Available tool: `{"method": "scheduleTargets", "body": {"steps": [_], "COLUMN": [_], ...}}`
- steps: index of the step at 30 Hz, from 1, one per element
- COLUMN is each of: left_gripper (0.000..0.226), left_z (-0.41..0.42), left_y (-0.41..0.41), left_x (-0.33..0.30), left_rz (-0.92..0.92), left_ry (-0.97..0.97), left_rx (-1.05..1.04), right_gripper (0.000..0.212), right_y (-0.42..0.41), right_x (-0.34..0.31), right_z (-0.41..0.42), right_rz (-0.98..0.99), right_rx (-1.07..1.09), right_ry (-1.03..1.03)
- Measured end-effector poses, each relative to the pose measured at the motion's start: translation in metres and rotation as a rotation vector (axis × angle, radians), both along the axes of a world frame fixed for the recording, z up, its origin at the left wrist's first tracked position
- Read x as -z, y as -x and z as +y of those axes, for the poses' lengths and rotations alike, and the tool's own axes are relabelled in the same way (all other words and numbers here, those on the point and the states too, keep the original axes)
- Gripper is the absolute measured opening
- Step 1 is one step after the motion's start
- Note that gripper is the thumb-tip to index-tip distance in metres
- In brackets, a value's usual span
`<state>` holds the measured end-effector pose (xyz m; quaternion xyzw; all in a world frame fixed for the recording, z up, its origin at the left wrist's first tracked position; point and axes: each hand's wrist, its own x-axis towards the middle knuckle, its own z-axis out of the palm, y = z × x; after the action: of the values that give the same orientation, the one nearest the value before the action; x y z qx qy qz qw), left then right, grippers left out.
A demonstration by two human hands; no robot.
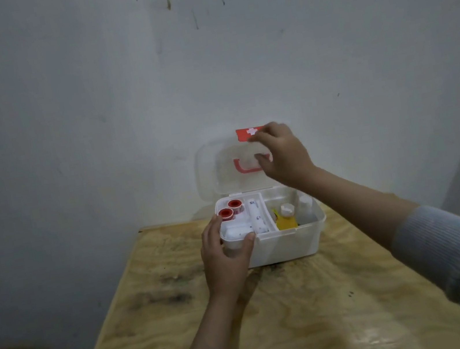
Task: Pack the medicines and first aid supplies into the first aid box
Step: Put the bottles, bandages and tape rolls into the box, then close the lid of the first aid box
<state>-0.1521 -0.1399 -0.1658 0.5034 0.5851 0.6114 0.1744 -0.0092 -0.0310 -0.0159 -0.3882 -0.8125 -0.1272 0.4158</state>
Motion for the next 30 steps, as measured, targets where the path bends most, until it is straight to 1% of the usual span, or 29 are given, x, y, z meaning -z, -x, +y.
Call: {"method": "scheduleTargets", "body": {"steps": [1,2,4,6,7,11,17,21,23,26,28,30], "left_gripper": [0.072,0.072,0.073,0.072,0.071,0.071,0.072,0.072,0.079,0.097,0.104,0.105], "left_z": [0.000,0.000,0.000,0.000,0.000,0.001,0.000,-0.004,-0.007,-0.013,-0.018,-0.023], "left_y": [0.000,0.000,0.000,0.001,0.001,0.002,0.001,-0.001,-0.002,0.001,0.003,0.005], "left_x": [0.000,0.000,0.000,0.000,0.000,0.001,0.001,-0.002,-0.006,-0.011,-0.013,-0.012], "left_rz": [-0.001,-0.001,0.002,0.002,0.002,0.015,0.011,0.004,-0.013,-0.014,0.046,0.135], "left_ry": [0.006,0.008,0.008,0.011,0.013,0.012,0.018,0.031,0.047,0.079,0.083,0.064], "left_rx": [-0.003,-0.003,-0.003,-0.002,-0.003,-0.003,0.002,0.016,0.033,0.062,0.060,0.025], "right_gripper": [0.039,0.046,0.056,0.058,0.055,0.034,0.032,0.032,0.033,0.036,0.037,0.035], "right_y": [-0.005,-0.009,-0.014,-0.015,-0.015,-0.012,-0.023,-0.035,-0.042,-0.051,-0.055,-0.057], "right_x": [-0.005,-0.010,-0.016,-0.017,-0.017,-0.020,-0.013,-0.004,0.002,0.013,0.023,0.036], "right_z": [0.006,0.013,0.024,0.035,0.038,0.041,0.019,-0.009,-0.025,-0.050,-0.065,-0.077], "right_rz": [-0.037,-0.088,-0.213,-0.295,-0.296,-0.160,-0.081,-0.075,-0.063,-0.029,-0.016,-0.026], "right_rx": [0.058,0.108,0.170,0.183,0.170,0.087,0.020,-0.043,-0.070,-0.101,-0.115,-0.121], "right_ry": [-0.039,-0.034,0.046,0.108,0.116,0.094,0.049,0.053,0.079,0.138,0.173,0.182]}}
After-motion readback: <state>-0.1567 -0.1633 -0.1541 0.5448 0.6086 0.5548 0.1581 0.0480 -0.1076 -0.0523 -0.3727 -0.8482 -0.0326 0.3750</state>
